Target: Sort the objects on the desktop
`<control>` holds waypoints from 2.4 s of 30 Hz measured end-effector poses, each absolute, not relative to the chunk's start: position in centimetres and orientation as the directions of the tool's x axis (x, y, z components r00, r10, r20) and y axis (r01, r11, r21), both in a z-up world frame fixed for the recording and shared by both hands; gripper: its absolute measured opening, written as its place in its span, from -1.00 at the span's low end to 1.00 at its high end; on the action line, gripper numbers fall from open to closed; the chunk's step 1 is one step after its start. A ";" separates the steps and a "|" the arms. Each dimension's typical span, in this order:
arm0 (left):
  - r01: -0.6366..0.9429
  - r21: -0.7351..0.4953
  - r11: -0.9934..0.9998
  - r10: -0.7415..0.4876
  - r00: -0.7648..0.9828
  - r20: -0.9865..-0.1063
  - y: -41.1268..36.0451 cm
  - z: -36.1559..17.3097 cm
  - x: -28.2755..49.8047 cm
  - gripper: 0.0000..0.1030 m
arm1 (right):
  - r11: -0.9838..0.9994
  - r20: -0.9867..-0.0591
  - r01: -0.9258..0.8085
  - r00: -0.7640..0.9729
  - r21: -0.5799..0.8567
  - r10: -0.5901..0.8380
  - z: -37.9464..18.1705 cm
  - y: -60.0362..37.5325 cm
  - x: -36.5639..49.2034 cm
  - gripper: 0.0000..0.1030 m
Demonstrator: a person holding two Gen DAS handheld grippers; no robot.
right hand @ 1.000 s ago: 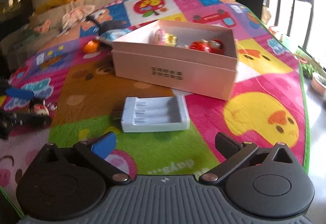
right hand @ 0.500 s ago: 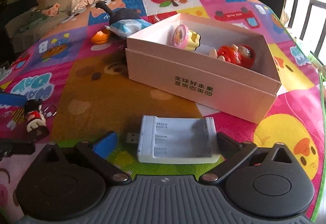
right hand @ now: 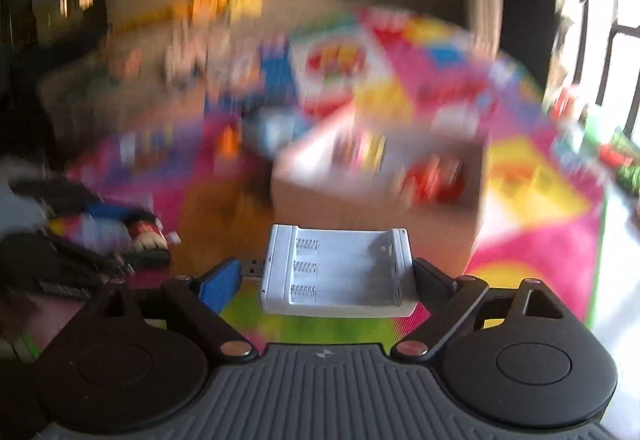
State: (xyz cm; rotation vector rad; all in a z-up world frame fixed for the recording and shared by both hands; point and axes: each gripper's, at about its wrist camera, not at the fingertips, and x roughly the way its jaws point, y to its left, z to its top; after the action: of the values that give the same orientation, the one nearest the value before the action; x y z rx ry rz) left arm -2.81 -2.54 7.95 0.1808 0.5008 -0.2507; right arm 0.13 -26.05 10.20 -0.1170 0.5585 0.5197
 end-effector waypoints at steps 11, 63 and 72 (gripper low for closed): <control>0.350 0.114 0.930 -0.293 0.891 -0.346 -10.5 11.2 8.3 0.53 | 0.946 -0.194 -0.324 0.928 -0.003 0.317 19.0 -32.1 -0.1 0.76; -0.055 -0.075 0.996 0.008 0.857 -0.515 5.7 2.5 1.1 0.84 | 0.793 -0.495 -0.607 0.706 -0.055 0.506 9.8 -17.1 6.0 1.00; -0.077 -0.137 0.988 0.000 0.870 -0.492 8.1 1.3 -1.0 0.90 | 0.835 -0.704 -0.449 0.478 0.318 0.525 9.3 -6.1 26.6 1.00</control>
State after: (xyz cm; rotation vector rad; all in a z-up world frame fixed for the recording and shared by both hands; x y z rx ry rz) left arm -0.97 8.07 1.30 -0.1543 0.5136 0.0404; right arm 26.57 -6.06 9.29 0.0943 0.8918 0.5955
